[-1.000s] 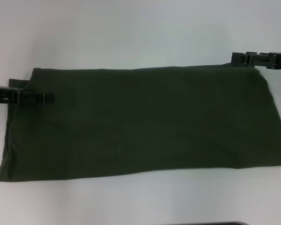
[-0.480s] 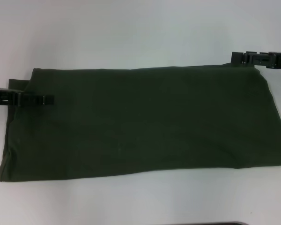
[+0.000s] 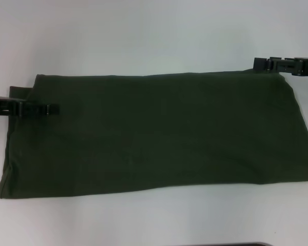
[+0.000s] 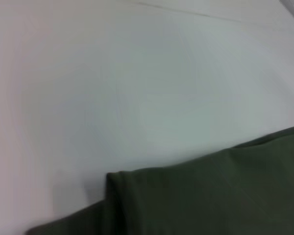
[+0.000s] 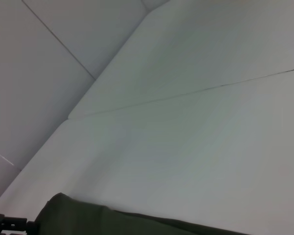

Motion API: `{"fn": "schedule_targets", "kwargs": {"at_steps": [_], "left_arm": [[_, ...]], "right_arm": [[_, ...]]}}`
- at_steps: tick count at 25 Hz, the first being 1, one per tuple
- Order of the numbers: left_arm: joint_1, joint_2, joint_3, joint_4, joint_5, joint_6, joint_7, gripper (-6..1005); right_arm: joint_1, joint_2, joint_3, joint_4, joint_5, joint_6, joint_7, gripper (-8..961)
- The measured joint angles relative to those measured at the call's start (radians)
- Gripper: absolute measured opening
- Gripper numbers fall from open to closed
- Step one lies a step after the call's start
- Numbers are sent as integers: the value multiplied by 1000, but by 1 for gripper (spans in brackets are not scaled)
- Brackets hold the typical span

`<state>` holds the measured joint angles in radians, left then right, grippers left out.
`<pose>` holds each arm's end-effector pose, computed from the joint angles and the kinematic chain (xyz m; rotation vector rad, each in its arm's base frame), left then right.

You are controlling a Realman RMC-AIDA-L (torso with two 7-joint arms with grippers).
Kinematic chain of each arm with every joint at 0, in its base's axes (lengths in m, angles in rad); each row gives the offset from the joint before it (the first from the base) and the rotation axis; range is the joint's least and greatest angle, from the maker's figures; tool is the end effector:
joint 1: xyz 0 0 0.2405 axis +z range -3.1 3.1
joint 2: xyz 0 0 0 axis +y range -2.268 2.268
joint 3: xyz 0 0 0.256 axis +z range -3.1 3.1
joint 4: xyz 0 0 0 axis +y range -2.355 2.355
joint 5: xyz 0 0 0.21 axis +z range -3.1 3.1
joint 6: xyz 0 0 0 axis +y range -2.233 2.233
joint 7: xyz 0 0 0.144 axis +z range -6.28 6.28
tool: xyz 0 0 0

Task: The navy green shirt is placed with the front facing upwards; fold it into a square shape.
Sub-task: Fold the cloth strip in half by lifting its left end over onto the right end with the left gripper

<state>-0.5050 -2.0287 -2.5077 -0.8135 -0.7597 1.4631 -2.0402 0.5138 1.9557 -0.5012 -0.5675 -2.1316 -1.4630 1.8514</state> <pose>-0.3231 0.3320 0.0400 -2.4026 -1.4195 -0.2269 0.3247 0.3368 0.0500 -2.3326 1.3837 0.6587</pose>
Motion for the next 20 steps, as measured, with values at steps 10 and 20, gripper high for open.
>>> {"fn": "schedule_targets", "kwargs": {"at_steps": [10, 20], "left_arm": [[8, 39, -10, -69, -12, 123, -99, 843], [-5, 99, -8, -24, 55, 149, -249, 843]], "right_arm": [[0, 0, 5, 0, 1, -2, 0, 944], [-1, 0, 3, 0, -1, 1, -1, 944]]}}
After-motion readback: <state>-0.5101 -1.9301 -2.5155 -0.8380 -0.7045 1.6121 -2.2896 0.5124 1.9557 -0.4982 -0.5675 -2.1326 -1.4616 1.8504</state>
